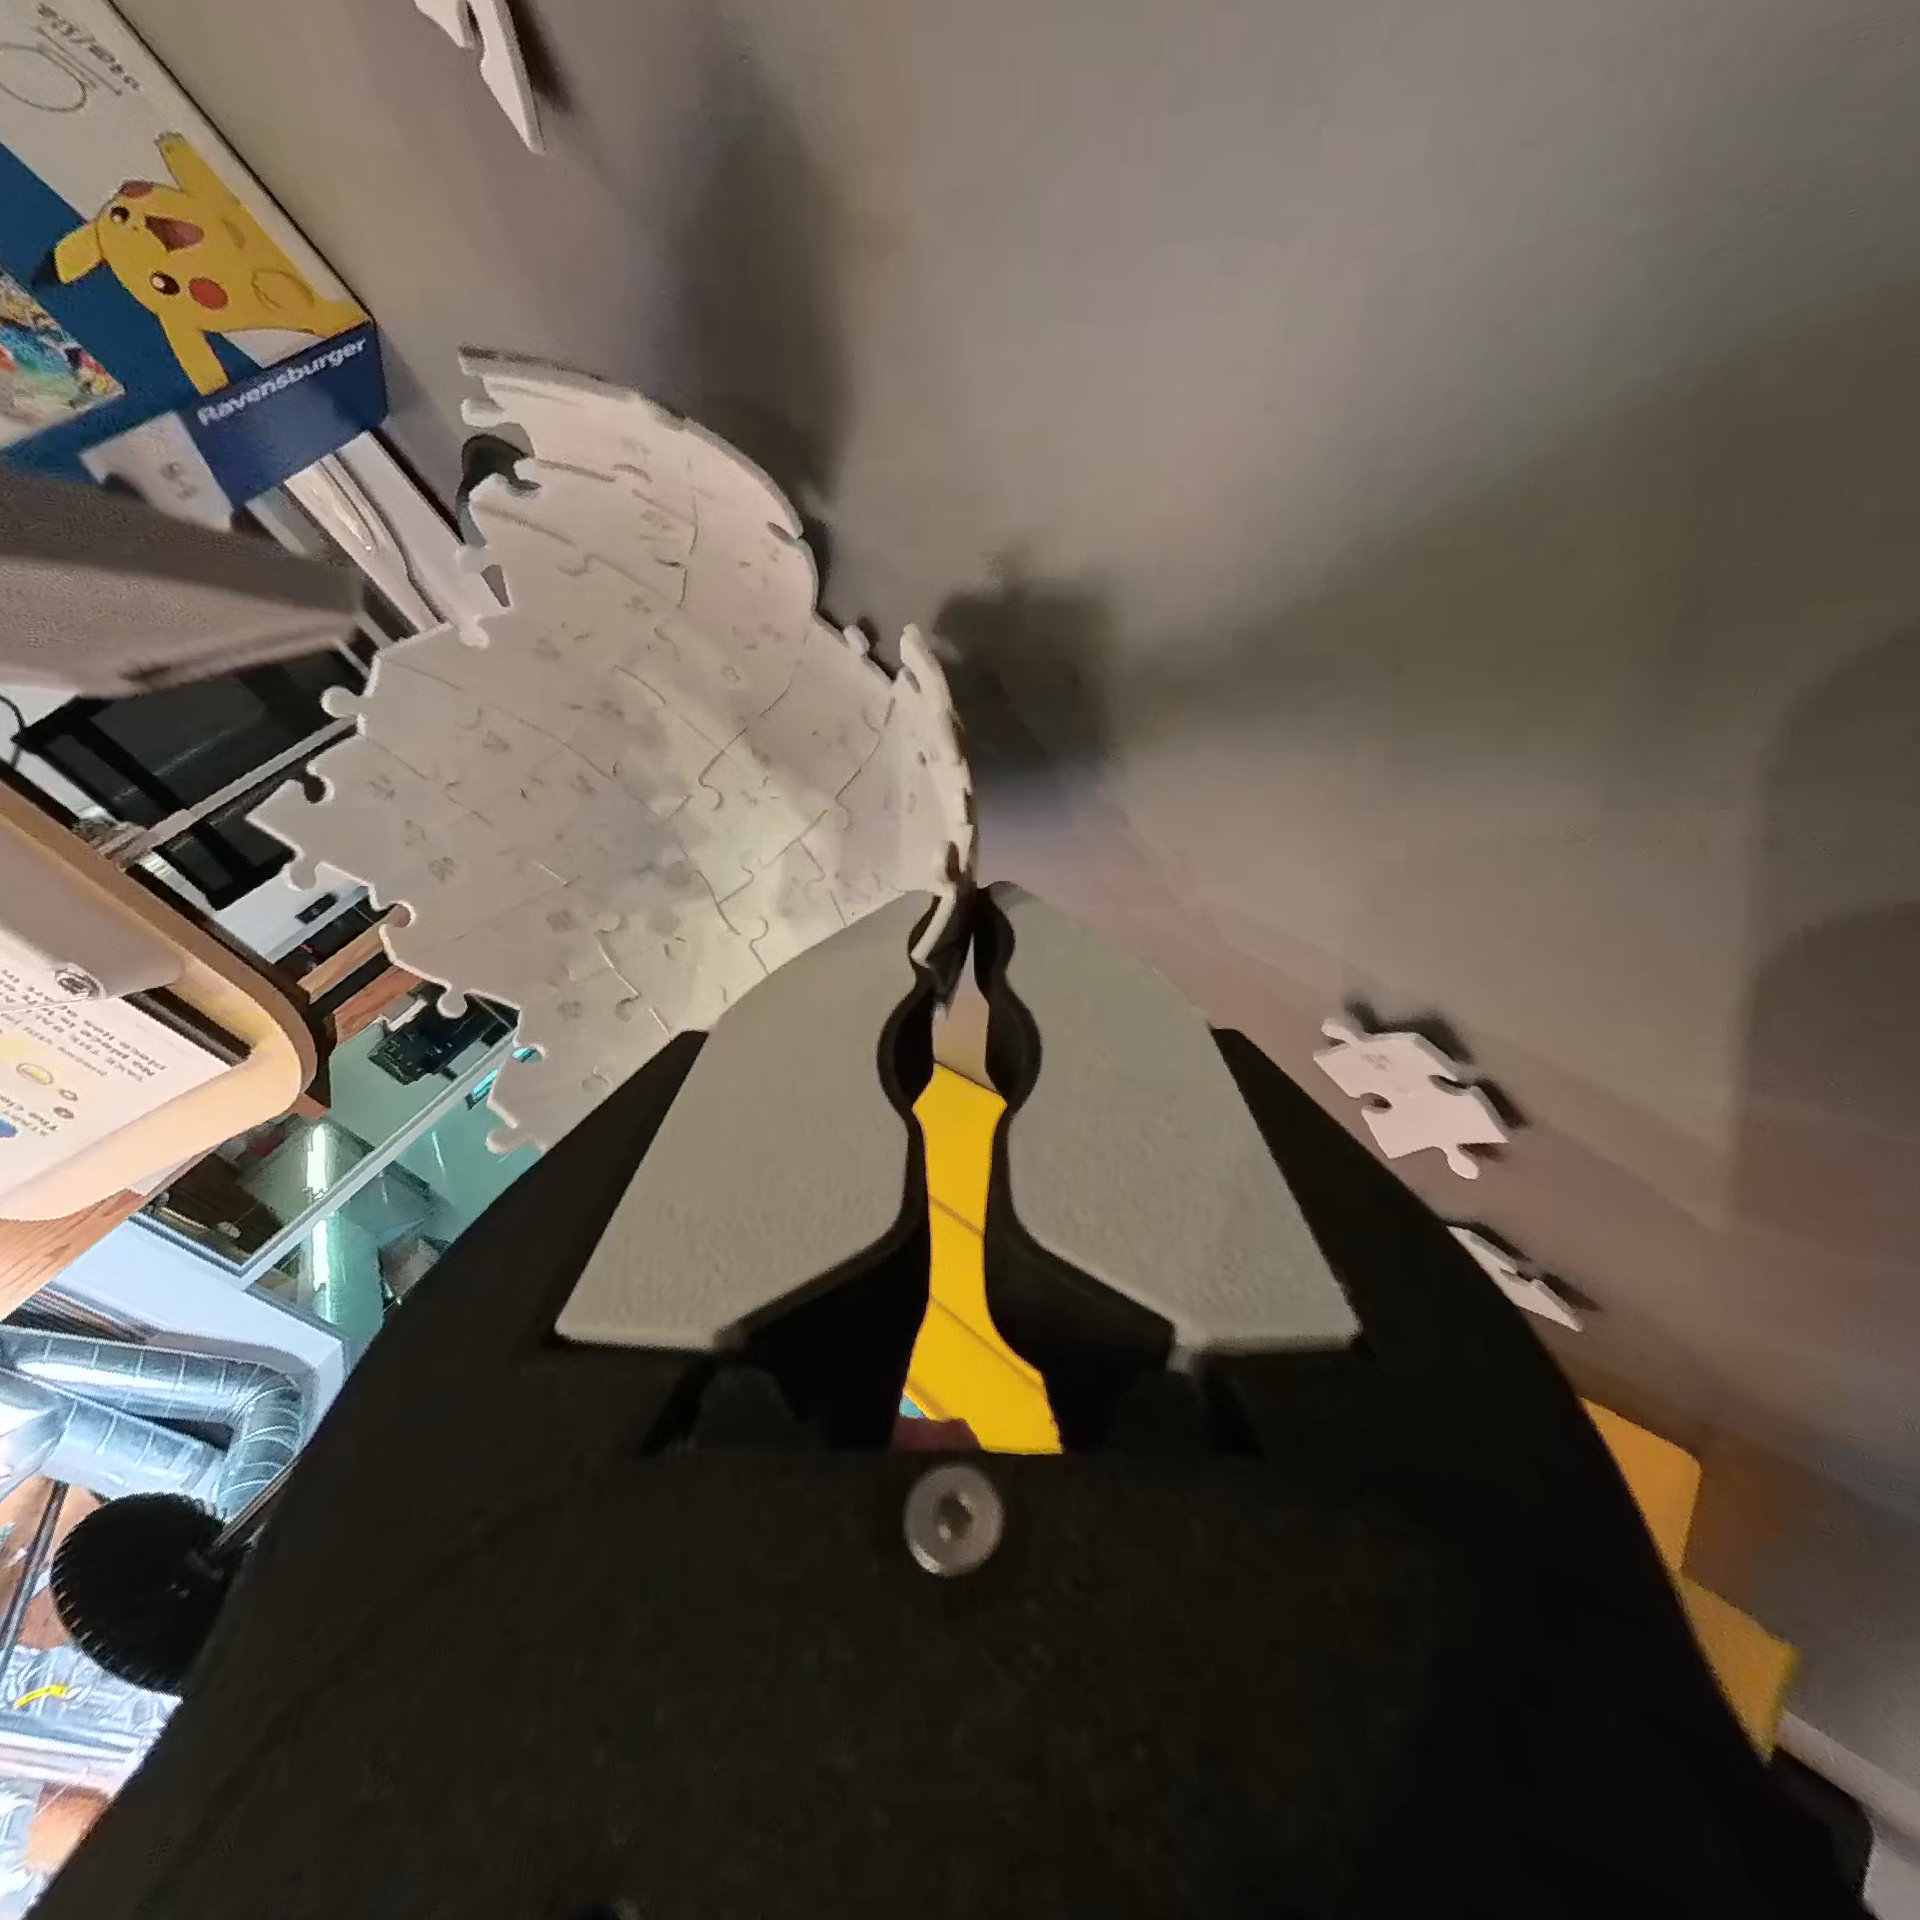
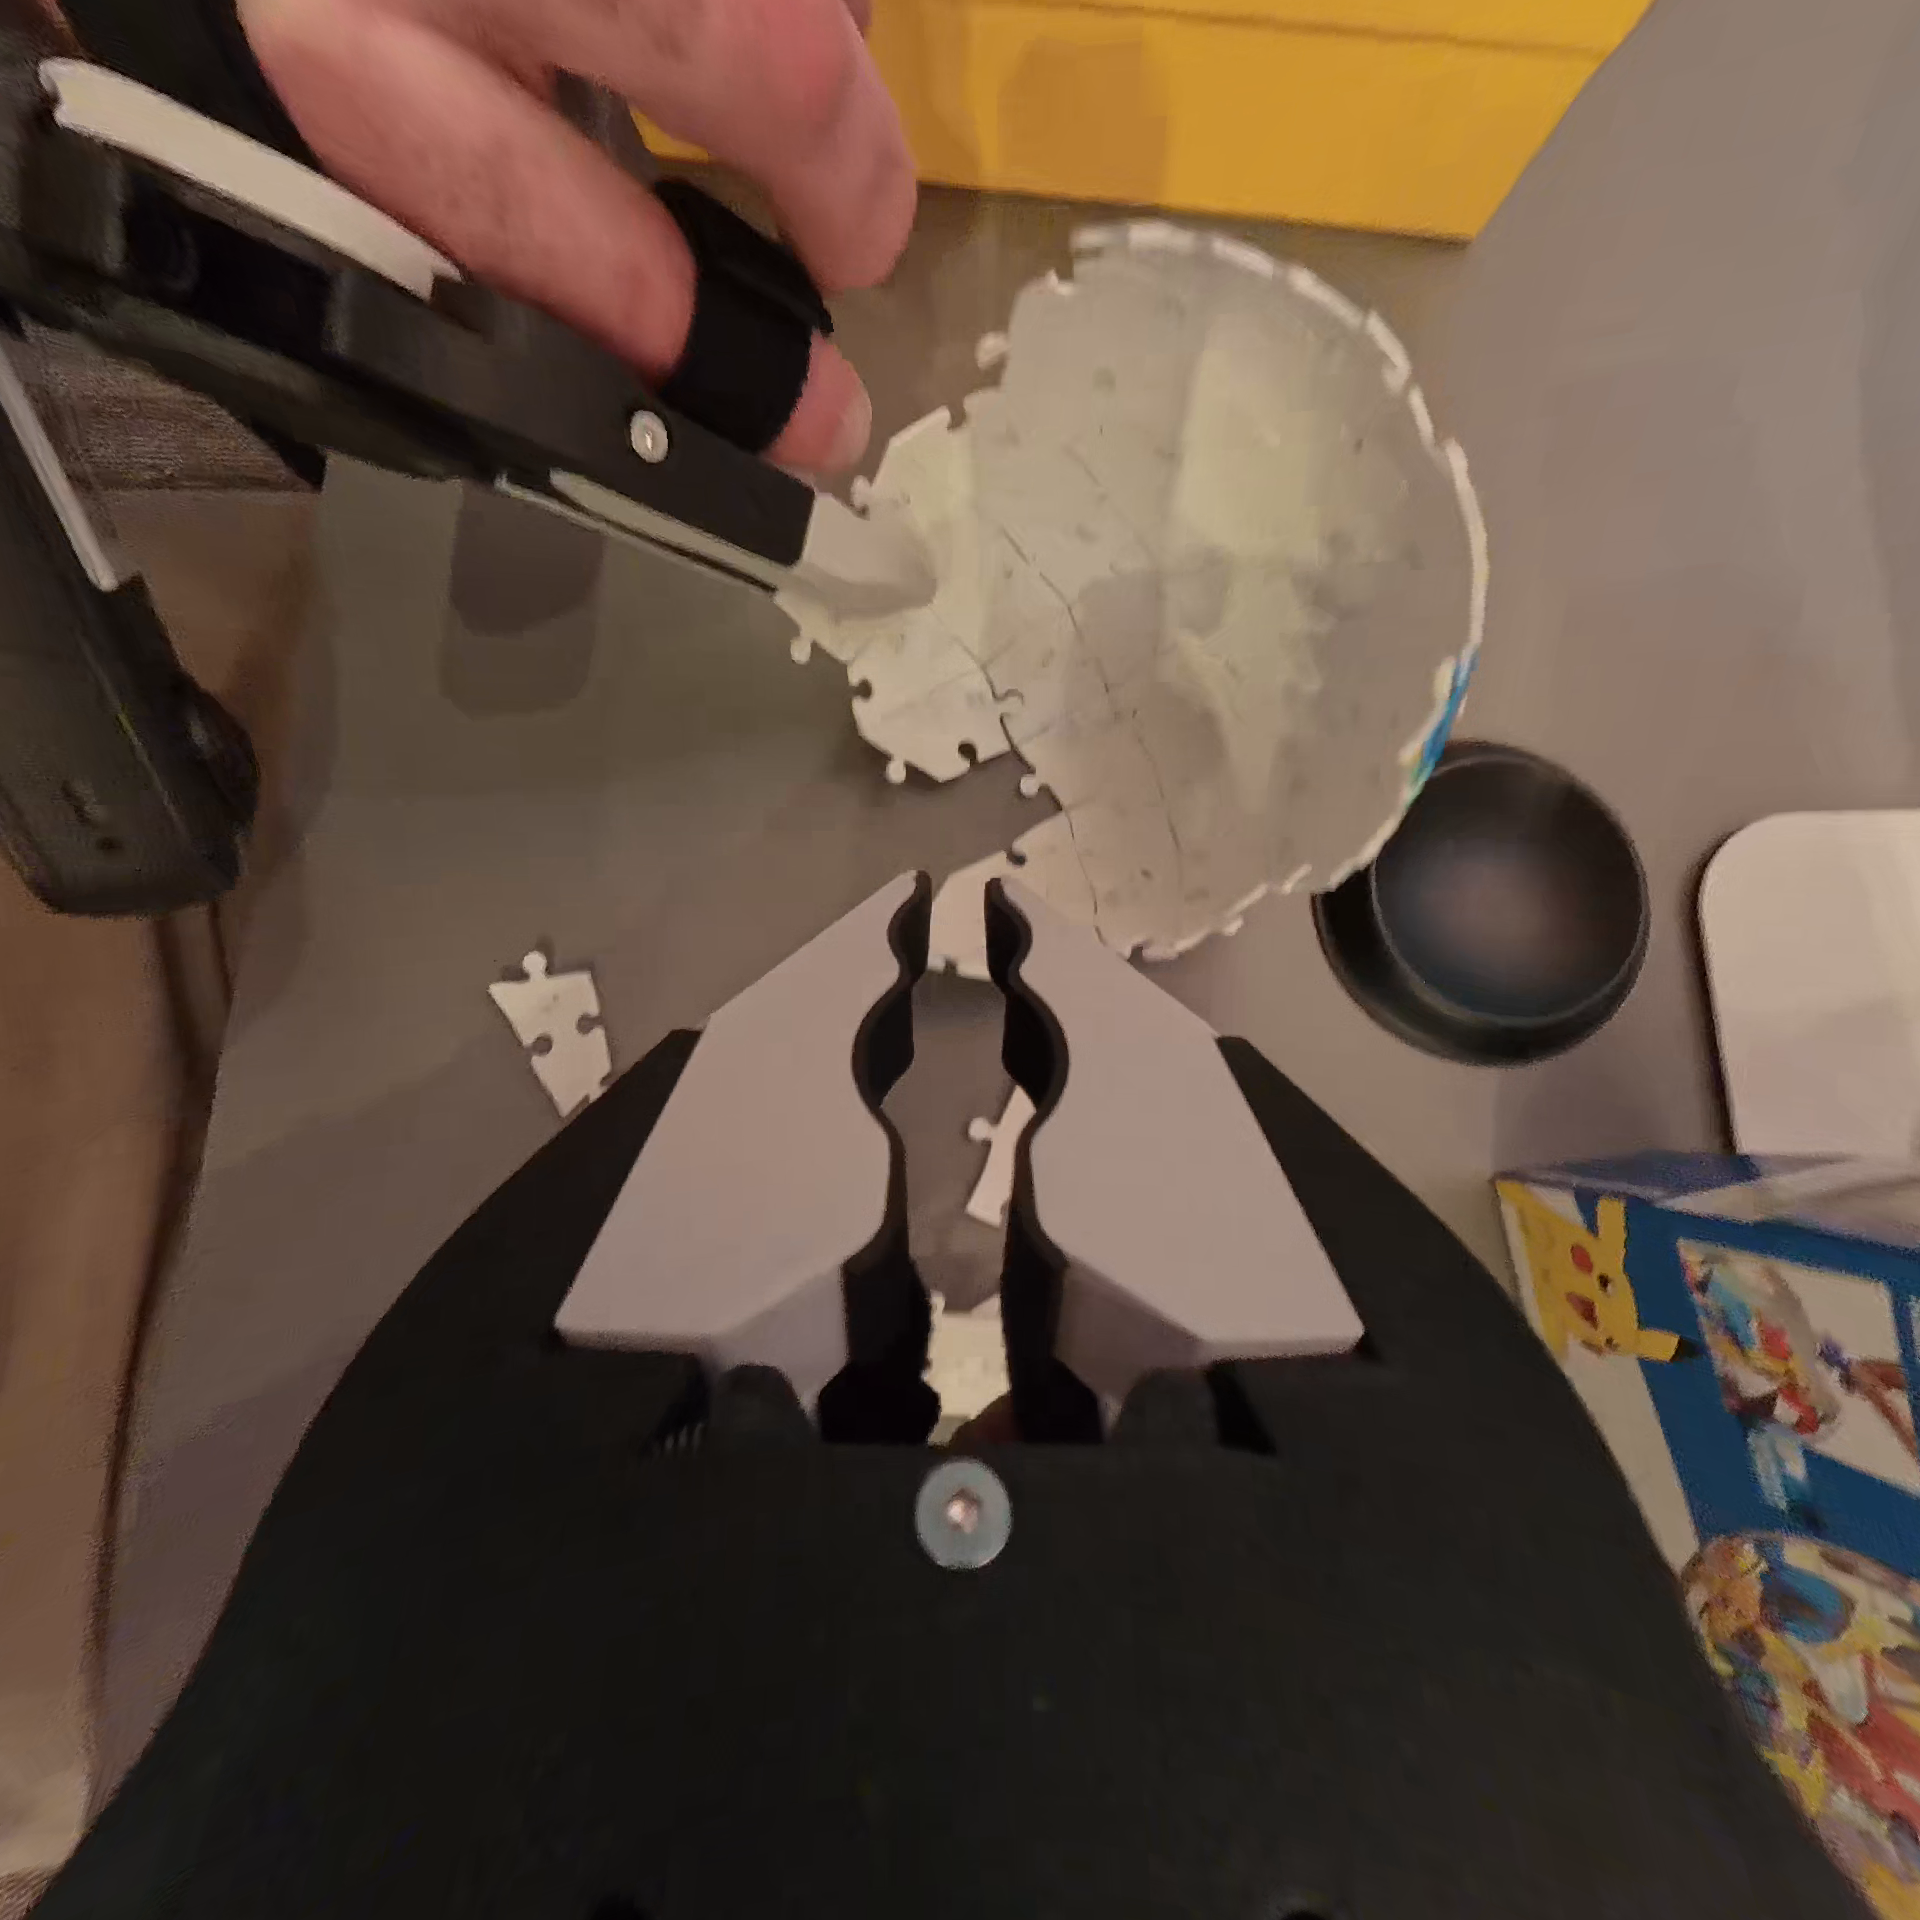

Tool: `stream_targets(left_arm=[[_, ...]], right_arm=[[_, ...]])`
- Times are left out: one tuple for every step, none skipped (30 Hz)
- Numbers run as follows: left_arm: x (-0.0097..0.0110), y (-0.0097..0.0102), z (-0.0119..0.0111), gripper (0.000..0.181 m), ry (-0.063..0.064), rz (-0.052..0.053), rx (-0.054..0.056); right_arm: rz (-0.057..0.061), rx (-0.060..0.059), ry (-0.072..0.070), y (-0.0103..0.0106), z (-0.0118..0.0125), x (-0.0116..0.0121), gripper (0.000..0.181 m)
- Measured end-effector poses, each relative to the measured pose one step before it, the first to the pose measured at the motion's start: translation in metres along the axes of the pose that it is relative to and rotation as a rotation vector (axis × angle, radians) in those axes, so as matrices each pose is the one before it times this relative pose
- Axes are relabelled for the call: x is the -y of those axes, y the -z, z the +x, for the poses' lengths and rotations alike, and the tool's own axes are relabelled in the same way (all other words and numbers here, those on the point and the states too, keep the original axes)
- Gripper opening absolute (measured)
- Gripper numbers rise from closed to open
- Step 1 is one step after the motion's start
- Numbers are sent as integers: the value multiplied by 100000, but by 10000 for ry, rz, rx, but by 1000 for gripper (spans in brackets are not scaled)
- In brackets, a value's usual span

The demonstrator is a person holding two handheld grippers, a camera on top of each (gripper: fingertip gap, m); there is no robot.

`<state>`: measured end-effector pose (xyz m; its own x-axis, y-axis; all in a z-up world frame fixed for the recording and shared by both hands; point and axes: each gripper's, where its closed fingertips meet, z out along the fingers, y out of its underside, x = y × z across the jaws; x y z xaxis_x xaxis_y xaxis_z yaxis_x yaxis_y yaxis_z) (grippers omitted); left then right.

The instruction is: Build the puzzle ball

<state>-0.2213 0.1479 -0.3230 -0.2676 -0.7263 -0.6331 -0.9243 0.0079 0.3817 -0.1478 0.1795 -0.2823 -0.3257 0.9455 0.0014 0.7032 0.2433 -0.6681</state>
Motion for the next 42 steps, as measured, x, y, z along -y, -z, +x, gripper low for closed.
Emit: stream_targets(left_arm=[[3,-9,-8,4,6,-6,30],[-46,-21,-61,5,66,-38,55],[-64,-32,-62,5,47,-33,62],[-58,7,-59,6,-7,-29,64],[-91,18,-110,7,21,-33,78],[-81,16,-118,8,89,-33,58],[-23,26,-58,10,54,13,24],[-38,28,8,10,-41,-10,9],[-56,22,13,11,-46,-43,16],[-16,9,18,12,1,-14,20],[2,-2,56,11,-7,15,1],[-26,-16,78,12,-37,-15,-5],[-5,-20,60,12,-33,2,17],[34,-9,49,12,-16,29,10],[9,-18,38,11,-26,11,20],[4,-7,20,11,-20,13,27],[28,-10,14,11,3,23,19],[19,-5,-17,11,-22,16,30],[-20,-1,-33,12,-18,-25,31],[-56,-27,15,11,-8,-51,-9],[37,-1,21,11,-36,17,11],[62,25,8,11,-20,33,10],[34,34,14,11,7,25,7],[-6,4,64,11,-22,8,-13],[-55,-12,89,11,-37,-11,-16],[-79,-20,28,12,-3,-10,10],[-96,-10,-19,13,55,-9,14],[-86,21,5,14,65,-1,-29],[-111,11,-29,16,53,-12,4],[-109,23,-129,19,53,-29,59],[-55,96,-148,21,56,13,68],[40,175,-189,22,78,80,84],[50,257,-260,23,116,86,107],[-24,286,-342,24,152,21,131],[-31,313,-398,26,133,-20,125],[111,355,-247,29,20,76,42],[128,320,-140,30,11,116,-5],[-121,237,-120,32,97,-21,-50],[-264,292,90,37,138,-50,-208],[-219,446,117,42,211,46,-262],[-180,621,-275,44,360,130,-60],[-164,737,-182,46,491,234,-203]], right_arm=[[43,-125,165,-351,-35,363,8],[-69,-149,213,-419,-20,200,7],[-184,-212,188,-495,107,57,7],[-272,-211,176,-587,118,-85,5],[-208,-192,181,-591,99,-8,2],[-66,-148,151,-554,60,196,0],[-61,-36,135,-548,-55,187,0],[-150,4,49,-572,-19,47,0],[-75,-26,65,-462,52,161,0],[-65,24,114,-333,-9,193,0],[-197,91,74,-317,-55,34,0],[-242,-88,117,-348,231,-58,0],[-287,-21,147,-406,164,-185,0],[-160,138,64,-343,-45,9,0],[-8,83,1,-172,37,262,0],[-90,61,-12,-137,63,170,0],[-144,30,47,-183,96,67,0],[-207,11,67,-243,113,-61,0],[-203,34,85,-266,70,-101,0],[-121,113,66,-252,-55,-27,0],[-32,42,51,-179,28,55,0],[-131,-6,11,-109,116,-122,0],[-36,39,84,-12,-16,-8,0],[160,65,34,59,-83,274,0],[51,82,-12,26,-71,113,0],[-164,18,-12,-38,64,-218,0],[-54,-17,24,-39,94,-71,0],[-37,68,-28,-40,-42,-53,0],[-114,32,-25,-80,11,-171,0],[-149,-34,-13,-104,109,-230,0],[-66,34,-5,-104,-17,-110,0],[-50,97,-19,-86,-153,-89,0],[-82,35,-11,-92,-78,-111,0],[-17,-7,23,-71,-43,-35,0],[6,49,-30,-40,-86,-11,0],[-18,44,-49,-33,-35,-68,0],[-4,-19,-19,-21,72,-49,0],[8,-5,-2,-36,49,-39,0],[8,23,-31,-16,1,-37,0],[21,-6,-27,-4,25,-10,0],[42,15,-33,13,-1,17,0],[42,33,-24,8,-26,6,0]])
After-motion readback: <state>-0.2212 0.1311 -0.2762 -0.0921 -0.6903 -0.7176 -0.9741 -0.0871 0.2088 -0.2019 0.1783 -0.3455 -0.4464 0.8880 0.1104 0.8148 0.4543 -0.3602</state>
